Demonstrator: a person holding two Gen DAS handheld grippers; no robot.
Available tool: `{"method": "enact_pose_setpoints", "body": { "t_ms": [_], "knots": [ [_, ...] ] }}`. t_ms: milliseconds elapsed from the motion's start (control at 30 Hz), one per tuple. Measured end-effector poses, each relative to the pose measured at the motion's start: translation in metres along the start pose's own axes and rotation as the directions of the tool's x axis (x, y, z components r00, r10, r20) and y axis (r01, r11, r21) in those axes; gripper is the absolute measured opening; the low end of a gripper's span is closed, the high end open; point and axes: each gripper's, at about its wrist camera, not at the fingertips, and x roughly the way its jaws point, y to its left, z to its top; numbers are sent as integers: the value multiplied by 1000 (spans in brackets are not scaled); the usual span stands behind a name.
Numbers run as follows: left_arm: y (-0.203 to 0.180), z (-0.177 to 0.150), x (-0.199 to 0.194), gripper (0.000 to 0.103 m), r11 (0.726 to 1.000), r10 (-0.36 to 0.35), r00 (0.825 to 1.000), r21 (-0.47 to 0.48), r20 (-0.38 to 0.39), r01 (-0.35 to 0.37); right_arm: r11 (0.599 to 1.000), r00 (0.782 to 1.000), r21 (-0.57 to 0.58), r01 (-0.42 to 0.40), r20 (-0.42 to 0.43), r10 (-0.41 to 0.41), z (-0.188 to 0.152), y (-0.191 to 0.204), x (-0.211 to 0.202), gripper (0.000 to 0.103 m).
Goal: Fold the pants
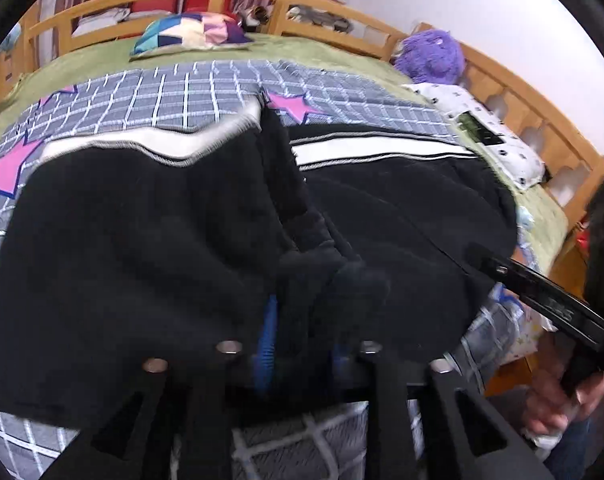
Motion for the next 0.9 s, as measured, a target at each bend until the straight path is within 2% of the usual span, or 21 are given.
{"method": "enact_pose_setpoints", "body": {
  "t_ms": [67, 100, 133, 200, 300, 367, 433, 500, 533, 567, 600, 633, 667, 700, 733, 800, 833, 900],
  "knots": [
    [9, -2, -23, 58, 1000, 1, 999, 16, 42, -1, 1000, 1000, -18, -17, -4, 17, 0, 8, 0, 49],
    [15, -3, -38, 74, 1000, 8, 996, 21, 89, -10, 999, 1000, -25, -30, -7, 30, -1, 13, 1, 49],
    [20, -1, -49, 79, 1000, 18, 990, 21, 140, -21, 998, 999, -36, -50, -13, 50, 0, 21, 2, 49],
    [35, -2, -72, 81, 998, 47, 974, 19, 220, -53, 995, 996, -47, -87, -20, 86, 0, 35, 3, 50],
    [74, -5, -95, 82, 993, 115, 955, -43, 273, -107, 981, 982, -39, -188, -34, 187, 4, 59, 6, 59],
    [102, -4, -99, 82, 987, 126, 958, -128, 259, -95, 967, 966, -18, -254, -48, 253, 5, 76, 13, 65],
    [130, -4, -101, 82, 974, 117, 965, -216, 234, -65, 960, 958, -2, -279, -69, 278, 4, 95, 24, 65],
    [152, -11, -106, 82, 959, 124, 966, -278, 229, -57, 971, 967, -40, -237, -109, 232, 1, 116, 40, 62],
    [160, -13, -108, 82, 952, 135, 964, -301, 231, -61, 977, 972, -83, -196, -151, 182, -3, 128, 51, 49],
    [169, -16, -109, 82, 943, 148, 960, -328, 237, -64, 980, 974, -136, -147, -192, 120, -7, 139, 62, 29],
    [174, -18, -110, 82, 937, 153, 958, -343, 241, -63, 971, 982, -235, -36, -189, -9, -16, 152, 72, 24],
    [180, -21, -112, 82, 931, 155, 958, -360, 243, -60, 960, 988, -279, -3, -150, -40, -19, 157, 70, 21],
    [185, -20, -114, 82, 927, 153, 958, -372, 243, -53, 951, 993, -310, -4, -114, -33, -21, 161, 63, 19],
    [191, -20, -116, 82, 923, 147, 959, -383, 244, -44, 949, 996, -309, -60, -78, 37, -17, 159, 47, 19],
    [195, -21, -118, 82, 918, 143, 959, -396, 244, -36, 958, 994, -266, -108, -49, 99, -12, 152, 35, 19],
    [203, -23, -120, 82, 906, 123, 960, -424, 250, -6, 964, 973, -133, -231, -21, 231, -5, 128, 19, 19],
    [205, -25, -119, 82, 904, 112, 962, -428, 250, 6, 964, 967, -87, -252, -49, 248, -5, 119, 20, 20],
    [208, -24, -114, 82, 902, 86, 968, -432, 236, 25, 974, 973, -120, -190, -153, 171, -14, 121, 37, 27]
  ]
}}
